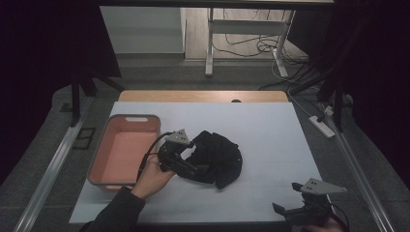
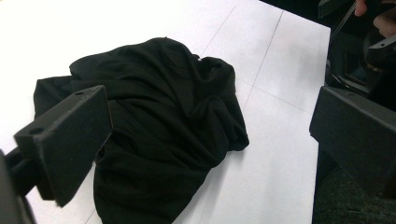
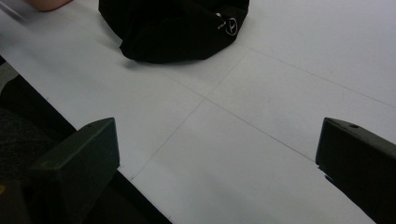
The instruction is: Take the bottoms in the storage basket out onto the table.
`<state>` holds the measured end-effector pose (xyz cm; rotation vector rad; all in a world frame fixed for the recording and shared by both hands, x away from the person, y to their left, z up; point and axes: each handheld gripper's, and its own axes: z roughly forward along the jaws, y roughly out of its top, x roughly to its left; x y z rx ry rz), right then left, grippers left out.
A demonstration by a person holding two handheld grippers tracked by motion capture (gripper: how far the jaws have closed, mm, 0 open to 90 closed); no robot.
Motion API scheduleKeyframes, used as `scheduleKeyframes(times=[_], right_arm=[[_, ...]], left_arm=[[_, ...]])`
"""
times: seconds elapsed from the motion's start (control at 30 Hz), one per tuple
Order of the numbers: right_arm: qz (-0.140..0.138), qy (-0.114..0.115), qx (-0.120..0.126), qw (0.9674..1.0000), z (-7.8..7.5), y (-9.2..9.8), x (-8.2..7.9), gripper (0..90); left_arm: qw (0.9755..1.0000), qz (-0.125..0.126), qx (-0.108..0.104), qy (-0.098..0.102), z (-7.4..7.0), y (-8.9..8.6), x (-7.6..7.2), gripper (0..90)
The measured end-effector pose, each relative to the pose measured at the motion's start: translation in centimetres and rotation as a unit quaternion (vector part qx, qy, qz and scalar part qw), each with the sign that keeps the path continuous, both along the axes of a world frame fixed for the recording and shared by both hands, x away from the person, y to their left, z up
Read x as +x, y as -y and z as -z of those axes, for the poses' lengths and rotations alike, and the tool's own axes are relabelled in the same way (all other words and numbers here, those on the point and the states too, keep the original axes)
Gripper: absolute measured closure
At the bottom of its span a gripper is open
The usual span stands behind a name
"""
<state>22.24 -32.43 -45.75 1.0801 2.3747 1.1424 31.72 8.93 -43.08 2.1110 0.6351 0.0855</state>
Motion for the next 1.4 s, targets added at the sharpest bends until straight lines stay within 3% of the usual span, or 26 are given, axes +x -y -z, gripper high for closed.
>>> scheduleKeyframes(times=[0.47, 1.4], right_arm=[[0.000, 0.000, 0.000, 1.0000, 0.0, 0.0, 0.0, 0.0], [-0.002, -0.001, -0.001, 1.0000, 0.0, -0.1, 0.0, 0.0]], left_arm=[[1.0000, 0.001, 0.003, 0.009, -0.3, -0.3, -1.2, 0.3], [0.9997, -0.021, -0.015, 0.003, -0.1, -2.6, -3.5, 0.5]])
